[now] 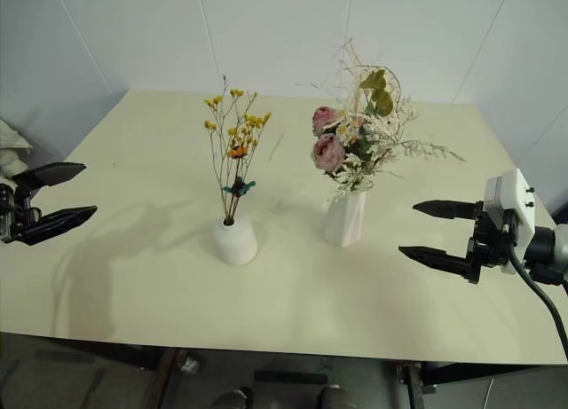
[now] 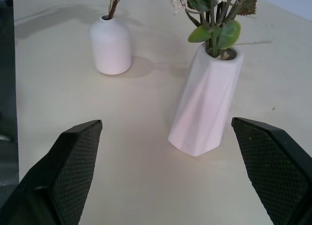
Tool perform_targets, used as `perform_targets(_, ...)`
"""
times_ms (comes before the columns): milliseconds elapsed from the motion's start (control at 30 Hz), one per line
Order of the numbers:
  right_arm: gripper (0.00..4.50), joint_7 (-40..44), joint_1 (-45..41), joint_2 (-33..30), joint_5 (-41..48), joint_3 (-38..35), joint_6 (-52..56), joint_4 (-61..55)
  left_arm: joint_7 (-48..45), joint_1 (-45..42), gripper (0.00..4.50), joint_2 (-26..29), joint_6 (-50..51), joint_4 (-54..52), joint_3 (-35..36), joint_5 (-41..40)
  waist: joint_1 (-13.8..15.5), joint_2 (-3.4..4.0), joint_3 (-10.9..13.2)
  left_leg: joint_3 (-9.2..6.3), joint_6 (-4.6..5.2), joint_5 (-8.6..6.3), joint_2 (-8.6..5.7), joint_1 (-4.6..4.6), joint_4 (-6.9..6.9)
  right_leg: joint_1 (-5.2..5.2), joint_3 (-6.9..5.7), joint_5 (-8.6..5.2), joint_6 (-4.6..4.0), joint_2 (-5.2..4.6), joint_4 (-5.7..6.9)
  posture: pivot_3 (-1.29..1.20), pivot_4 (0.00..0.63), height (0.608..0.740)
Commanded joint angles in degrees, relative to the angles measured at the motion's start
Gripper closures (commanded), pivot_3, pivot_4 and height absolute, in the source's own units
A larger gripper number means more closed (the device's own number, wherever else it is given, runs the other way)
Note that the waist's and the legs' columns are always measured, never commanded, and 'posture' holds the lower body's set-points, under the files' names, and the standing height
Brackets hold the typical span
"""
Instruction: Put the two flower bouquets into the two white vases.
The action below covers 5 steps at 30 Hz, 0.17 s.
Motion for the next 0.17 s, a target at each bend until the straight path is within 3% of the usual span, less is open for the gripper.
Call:
perform_targets(33, 0.00, 1.54, -2.00, -1.13, -0.64, -1.75, -1.59, 2.79, 1.42, -0.05, 0.02, 1.17, -1.32, -1.78, 3.83, -1.84, -0.03, 0.00, 0.00, 0.00, 0.00, 0.00, 0.00, -0.01, 0.00, 0.00, 0.00, 0.00, 0.01, 0.00, -0.01, 0.00, 0.150, 0.740)
perform_targets(167, 0.00, 2.63, -5.78, -1.17, -3.30, -0.16, -4.28, 8.16, 3.09, -2.00, 0.02, 1.77, -4.10, 0.46, 5.52, -1.22, -0.05, 0.00, 0.00, 0.01, 0.00, 0.00, 0.00, -0.01, 0.00, -0.01, 0.00, 0.01, 0.01, 0.00, 0.00, 0.00, 0.150, 0.740)
